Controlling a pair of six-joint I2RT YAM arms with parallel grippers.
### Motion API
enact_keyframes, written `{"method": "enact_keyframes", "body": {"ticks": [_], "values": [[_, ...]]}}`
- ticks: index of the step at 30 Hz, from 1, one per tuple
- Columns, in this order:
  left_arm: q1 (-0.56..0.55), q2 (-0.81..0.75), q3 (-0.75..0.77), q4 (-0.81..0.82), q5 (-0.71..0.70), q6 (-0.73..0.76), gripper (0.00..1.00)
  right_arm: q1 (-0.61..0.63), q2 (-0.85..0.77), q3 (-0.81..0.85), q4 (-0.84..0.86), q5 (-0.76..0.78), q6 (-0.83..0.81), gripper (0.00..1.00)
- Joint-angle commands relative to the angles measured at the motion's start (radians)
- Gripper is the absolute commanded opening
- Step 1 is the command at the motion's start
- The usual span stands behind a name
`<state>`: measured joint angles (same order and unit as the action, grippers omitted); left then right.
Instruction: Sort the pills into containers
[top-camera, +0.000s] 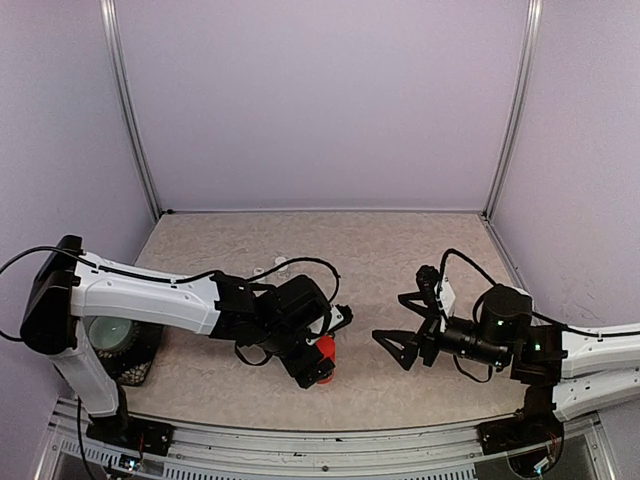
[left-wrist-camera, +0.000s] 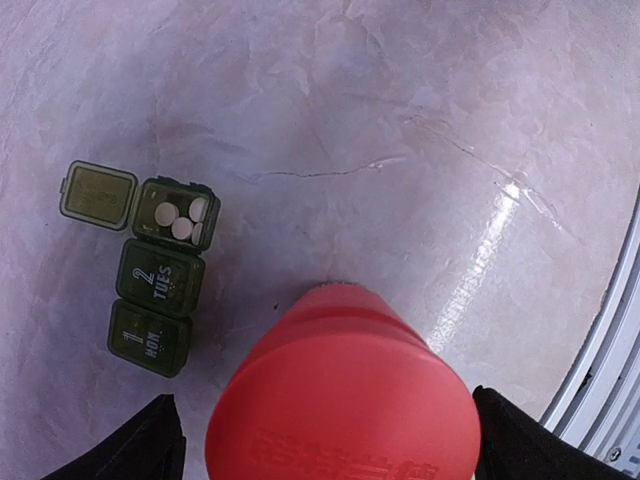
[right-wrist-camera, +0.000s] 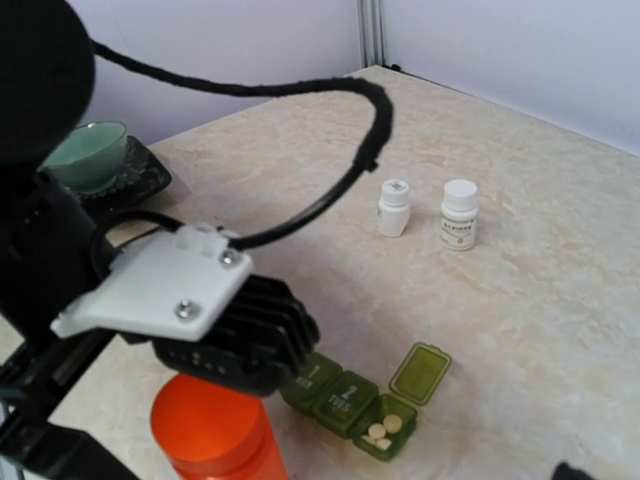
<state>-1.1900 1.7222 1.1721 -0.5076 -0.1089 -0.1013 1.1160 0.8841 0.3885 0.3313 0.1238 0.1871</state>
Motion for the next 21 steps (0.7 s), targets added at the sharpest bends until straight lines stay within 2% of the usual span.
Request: {"method": "enact_keyframes", "body": {"ticks": [1, 4, 15, 21], "values": [[0.007, 0.04, 0.013, 0.037, 0.016, 0.021, 0.93, -0.007, -0.014, -0.021, -0.013, 0.009, 0.019, 1.0], [0.011, 0.055, 0.019, 0.047, 0.029, 0.028, 0.89, -0.007, -0.018, -0.023, -0.013, 0.014, 0.018, 1.0], [0.032, 0.065, 0.024, 0.073, 0.046, 0.032, 0.6, -0.007, -0.021, -0.046, -0.002, 0.027, 0.02, 1.0], [0.035, 0.07, 0.034, 0.074, 0.068, 0.036, 0.5, -0.007, -0.029, -0.068, 0.019, 0.026, 0.017, 1.0]]}}
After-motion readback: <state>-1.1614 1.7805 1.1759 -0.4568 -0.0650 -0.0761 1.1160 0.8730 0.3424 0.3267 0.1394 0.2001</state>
